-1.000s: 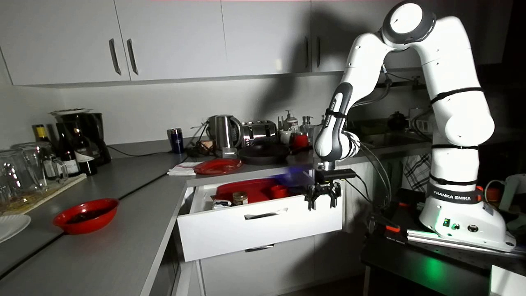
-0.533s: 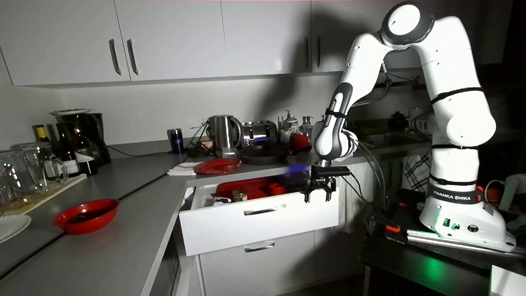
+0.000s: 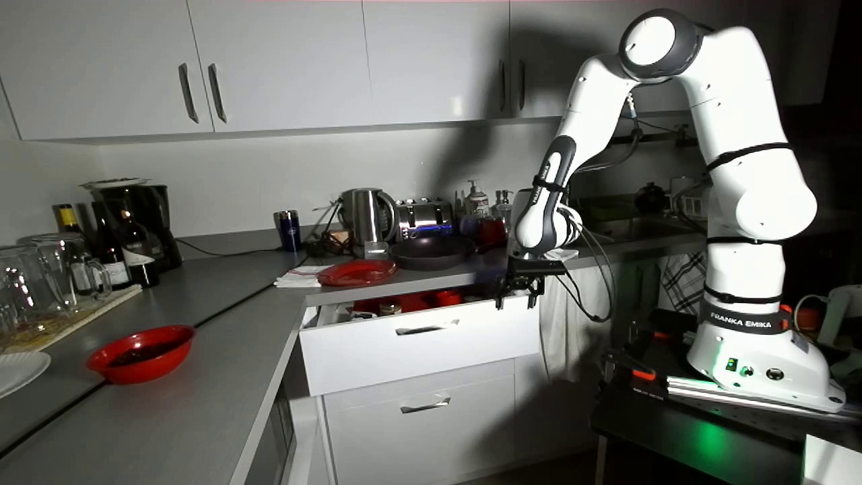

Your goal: Close the drawer

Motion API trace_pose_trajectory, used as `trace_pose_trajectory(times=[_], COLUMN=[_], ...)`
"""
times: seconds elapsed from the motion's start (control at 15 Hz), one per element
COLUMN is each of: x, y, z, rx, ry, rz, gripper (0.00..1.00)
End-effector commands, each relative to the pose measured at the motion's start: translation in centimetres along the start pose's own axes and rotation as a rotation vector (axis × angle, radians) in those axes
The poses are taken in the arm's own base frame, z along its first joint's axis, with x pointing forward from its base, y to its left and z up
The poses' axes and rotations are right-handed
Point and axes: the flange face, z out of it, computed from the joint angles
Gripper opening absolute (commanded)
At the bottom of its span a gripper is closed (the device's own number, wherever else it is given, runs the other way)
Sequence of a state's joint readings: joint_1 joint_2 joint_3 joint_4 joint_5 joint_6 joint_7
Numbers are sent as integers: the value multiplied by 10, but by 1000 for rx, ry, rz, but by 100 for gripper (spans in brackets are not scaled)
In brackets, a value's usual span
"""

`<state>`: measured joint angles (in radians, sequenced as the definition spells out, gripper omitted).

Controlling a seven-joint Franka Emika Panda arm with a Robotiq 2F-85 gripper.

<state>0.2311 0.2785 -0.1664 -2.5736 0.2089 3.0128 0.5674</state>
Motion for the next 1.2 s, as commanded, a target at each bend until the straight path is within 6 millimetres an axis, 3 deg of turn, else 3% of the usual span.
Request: trace_pose_trajectory(times=[0.0,0.27,0.47,0.93,1.13], x=[58,123,141,102,48], y=[8,21,21,-5,-26], z=[5,-8,-19,-22,-37], rx=[-14,-17,10,55,85], ry=[58,95,116,53,20], rz=[80,178,199,134,-17], gripper=[100,100,100,100,100])
